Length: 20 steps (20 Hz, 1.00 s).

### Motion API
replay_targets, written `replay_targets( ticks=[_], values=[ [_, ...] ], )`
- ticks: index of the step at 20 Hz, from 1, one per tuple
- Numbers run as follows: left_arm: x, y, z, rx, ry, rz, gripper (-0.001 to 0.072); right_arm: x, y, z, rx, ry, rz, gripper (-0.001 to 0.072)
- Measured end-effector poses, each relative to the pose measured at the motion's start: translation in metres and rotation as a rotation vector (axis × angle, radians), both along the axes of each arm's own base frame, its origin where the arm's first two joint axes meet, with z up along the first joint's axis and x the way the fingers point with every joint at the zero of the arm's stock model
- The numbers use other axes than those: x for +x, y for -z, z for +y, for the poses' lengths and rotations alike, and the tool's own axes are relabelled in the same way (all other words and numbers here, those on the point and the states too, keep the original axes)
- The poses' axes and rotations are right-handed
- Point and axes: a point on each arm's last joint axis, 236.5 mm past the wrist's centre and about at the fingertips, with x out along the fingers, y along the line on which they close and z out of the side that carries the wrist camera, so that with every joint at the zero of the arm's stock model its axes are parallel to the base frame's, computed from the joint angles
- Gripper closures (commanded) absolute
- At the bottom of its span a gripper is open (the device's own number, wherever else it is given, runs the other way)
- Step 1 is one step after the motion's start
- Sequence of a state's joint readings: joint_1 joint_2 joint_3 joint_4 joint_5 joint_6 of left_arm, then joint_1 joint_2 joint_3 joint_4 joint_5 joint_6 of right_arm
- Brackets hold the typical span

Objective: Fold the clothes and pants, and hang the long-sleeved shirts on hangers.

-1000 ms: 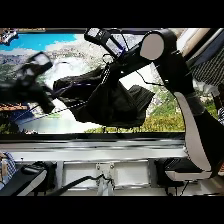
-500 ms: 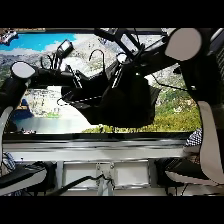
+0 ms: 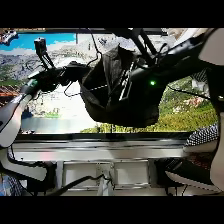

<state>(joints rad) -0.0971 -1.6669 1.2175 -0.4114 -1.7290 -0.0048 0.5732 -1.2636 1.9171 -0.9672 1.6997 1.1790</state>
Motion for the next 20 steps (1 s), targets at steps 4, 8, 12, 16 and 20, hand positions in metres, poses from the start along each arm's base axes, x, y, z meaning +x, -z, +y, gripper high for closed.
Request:
replay_targets(
  ticks=[4,8,12,16,20],
  values=[
    [-0.011,-0.001,-0.007,-0.097,0.061,-0.012,0.069,-0.022,-0.027,0.0,0.081,-0.018,-0.007,0.0402],
    [-0.021,-0.001,-0.015,-0.121,0.102,-0.018,0.069,-0.007,-0.09,-0.018,0.175,0.053,-0.33,0.0574],
    [-0.026,-0.001,-0.019,-0.124,0.13,-0.003,0.069,0.039,-0.13,-0.083,0.032,0.232,-0.732,0.0143],
    [-0.026,-0.001,-0.019,-0.124,0.137,0.007,0.0689,0.066,-0.087,-0.12,-0.184,0.322,-0.713,0.0132],
    [-0.024,-0.001,-0.016,-0.124,0.131,0.009,0.0689,0.087,-0.028,-0.126,-0.323,0.325,-0.627,0.0132]
  ],
)
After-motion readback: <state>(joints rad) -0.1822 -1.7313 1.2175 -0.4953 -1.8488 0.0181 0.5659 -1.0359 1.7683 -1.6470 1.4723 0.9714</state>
